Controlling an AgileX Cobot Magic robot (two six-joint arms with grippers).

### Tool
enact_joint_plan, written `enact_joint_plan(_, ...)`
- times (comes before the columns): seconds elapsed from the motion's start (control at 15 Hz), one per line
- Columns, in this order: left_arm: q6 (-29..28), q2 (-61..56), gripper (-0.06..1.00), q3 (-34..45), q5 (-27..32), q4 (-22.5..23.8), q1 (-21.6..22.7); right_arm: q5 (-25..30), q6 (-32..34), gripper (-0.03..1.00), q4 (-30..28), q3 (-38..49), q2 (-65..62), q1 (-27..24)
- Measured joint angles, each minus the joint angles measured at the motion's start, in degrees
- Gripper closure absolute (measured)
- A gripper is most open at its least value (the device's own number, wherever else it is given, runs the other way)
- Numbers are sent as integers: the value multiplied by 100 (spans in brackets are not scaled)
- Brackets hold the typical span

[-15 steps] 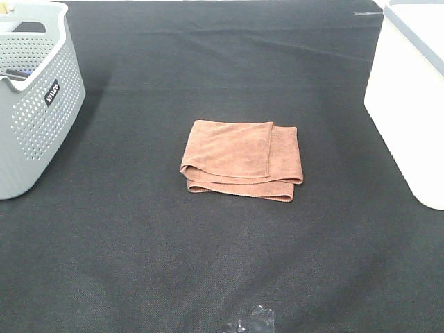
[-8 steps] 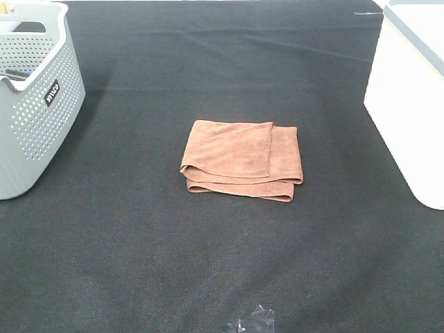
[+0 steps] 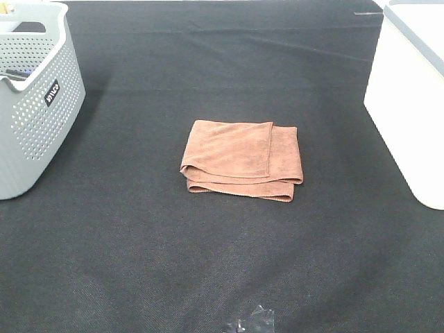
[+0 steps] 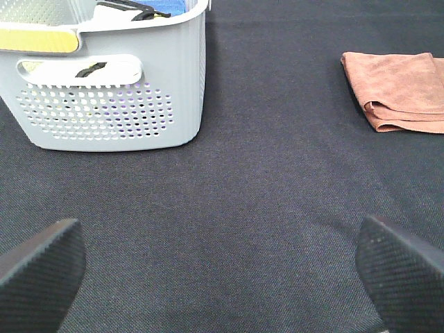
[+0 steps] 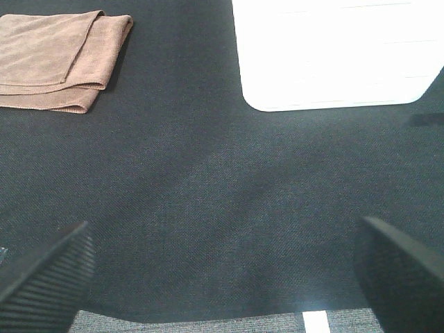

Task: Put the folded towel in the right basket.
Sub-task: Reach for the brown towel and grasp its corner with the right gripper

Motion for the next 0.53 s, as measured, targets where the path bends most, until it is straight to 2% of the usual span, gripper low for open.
enact_joint_plan(0.53,0,0,-5,0,0,0,0,0,0,0,0,0,0,0)
